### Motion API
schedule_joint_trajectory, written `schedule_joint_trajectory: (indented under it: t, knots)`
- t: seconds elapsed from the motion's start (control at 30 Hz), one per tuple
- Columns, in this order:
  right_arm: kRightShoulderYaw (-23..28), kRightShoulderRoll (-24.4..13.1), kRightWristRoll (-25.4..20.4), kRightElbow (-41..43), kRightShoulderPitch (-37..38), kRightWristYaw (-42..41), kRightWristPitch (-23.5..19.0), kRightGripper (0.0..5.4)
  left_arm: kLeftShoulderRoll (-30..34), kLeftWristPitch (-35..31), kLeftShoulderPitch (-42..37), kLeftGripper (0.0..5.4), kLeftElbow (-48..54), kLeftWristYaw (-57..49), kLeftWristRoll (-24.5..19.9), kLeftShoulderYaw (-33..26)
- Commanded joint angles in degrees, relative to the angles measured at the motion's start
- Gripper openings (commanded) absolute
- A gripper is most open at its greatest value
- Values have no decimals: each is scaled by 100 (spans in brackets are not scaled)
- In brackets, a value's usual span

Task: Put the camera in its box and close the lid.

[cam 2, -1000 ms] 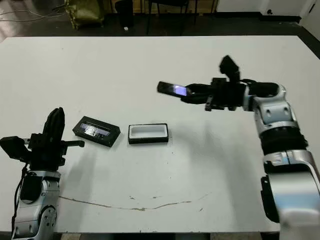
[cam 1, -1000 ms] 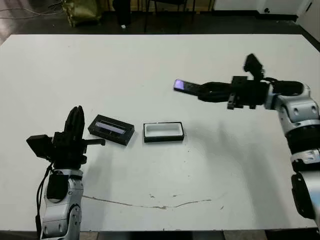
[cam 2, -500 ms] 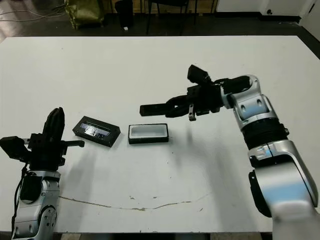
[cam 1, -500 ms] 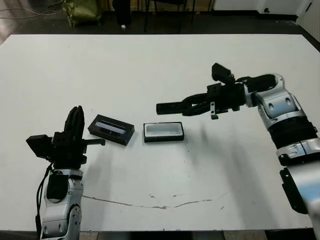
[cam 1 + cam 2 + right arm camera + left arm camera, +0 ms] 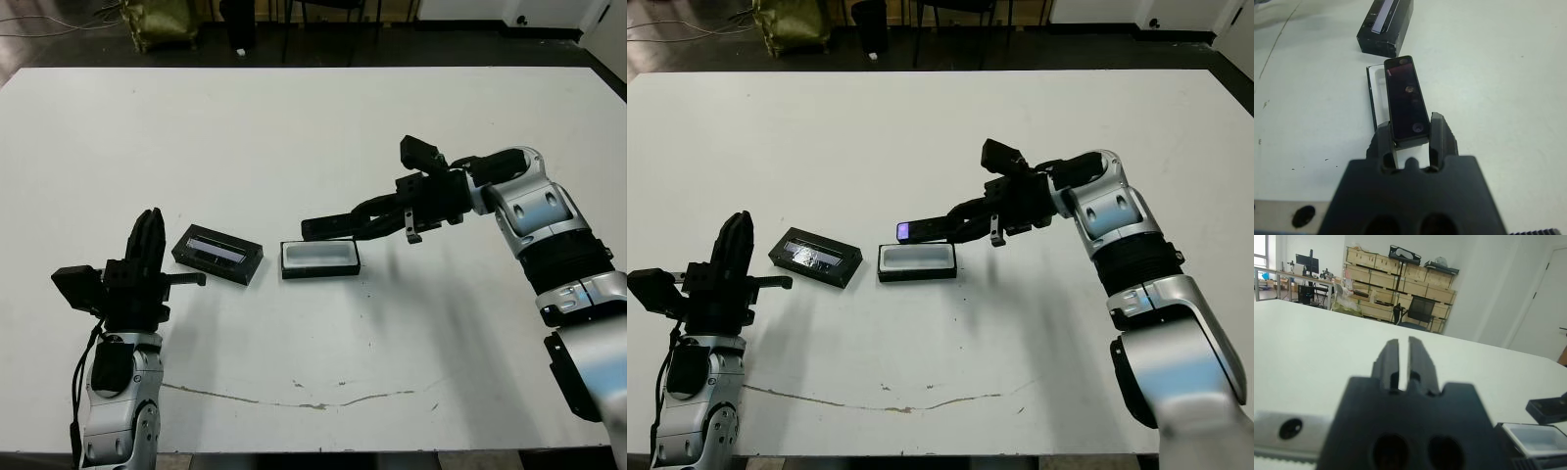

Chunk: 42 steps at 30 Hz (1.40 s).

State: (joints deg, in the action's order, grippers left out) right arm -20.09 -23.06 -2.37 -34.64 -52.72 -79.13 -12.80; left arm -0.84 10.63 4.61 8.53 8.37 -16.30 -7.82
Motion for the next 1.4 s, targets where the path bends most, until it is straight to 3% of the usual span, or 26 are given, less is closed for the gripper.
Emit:
schedule_joint_trajectory:
  t: [0.03,1.4]
  knots:
    - [-88,37,106,31,105,32,-63,7,-2,-72,109,0,-67,-39,26,-6]
    - [-360,365,597,-283,124,69,373,7,-41,-59,130,0,-83,-34,0,-5]
